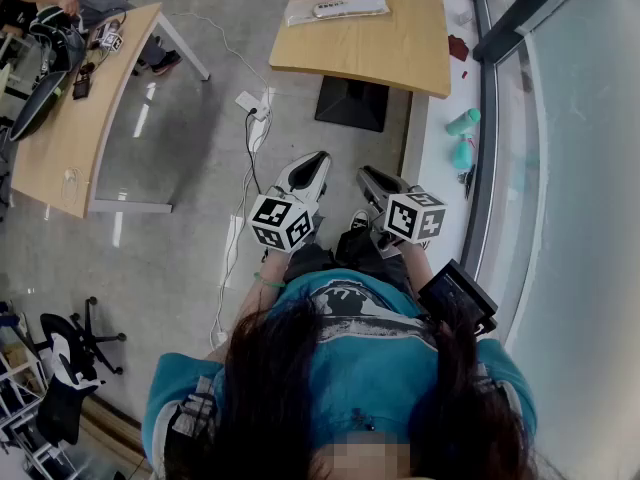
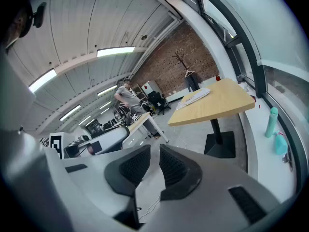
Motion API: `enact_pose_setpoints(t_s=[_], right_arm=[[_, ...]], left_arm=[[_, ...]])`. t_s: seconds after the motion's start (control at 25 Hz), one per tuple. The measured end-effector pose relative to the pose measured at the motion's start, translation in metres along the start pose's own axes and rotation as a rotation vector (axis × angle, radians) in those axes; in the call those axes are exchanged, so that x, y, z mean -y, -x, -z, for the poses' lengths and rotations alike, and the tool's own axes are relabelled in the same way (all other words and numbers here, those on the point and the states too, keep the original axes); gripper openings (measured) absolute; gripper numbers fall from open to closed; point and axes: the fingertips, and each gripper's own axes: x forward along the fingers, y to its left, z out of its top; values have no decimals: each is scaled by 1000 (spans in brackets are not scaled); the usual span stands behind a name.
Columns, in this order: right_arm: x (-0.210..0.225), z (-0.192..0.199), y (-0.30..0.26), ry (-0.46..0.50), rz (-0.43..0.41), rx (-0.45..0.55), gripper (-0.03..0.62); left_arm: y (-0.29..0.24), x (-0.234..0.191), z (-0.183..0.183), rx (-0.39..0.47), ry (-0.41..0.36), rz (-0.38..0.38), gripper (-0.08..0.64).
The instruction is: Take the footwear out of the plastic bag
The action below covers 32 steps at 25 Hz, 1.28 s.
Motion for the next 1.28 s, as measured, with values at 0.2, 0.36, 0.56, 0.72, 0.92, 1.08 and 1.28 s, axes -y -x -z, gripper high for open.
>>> enact_pose_setpoints(t_s=[0.2,0.36,0.56,0.72,0.92,1.08,1.28], right_arm=[[33,-28,3,11,-13,1,64],[60,-43,3,-3,-21,-8,64],[83,-59,1,-3,-54,-14,64],[102,-62,0,-17,-81,-23,64],[116,-59,-9,-42,-105,-60,64],[126,-67,-18,-49,-118,-62,64],[137,-91,-35,-53,-96,-49,64]], left_arm=[[-46,5,-4,2,14,-10,14],[-78,16,-6,-12,7,-2,14],[-107,23,-4,-23,4,-19,14],[-123,30,3,-26,13,-41,14],[-134,31,11,-56,16,-60,14],[-146,16,8,-56,25,-80,14],[-167,-10,-9,-37,45,-78,14]])
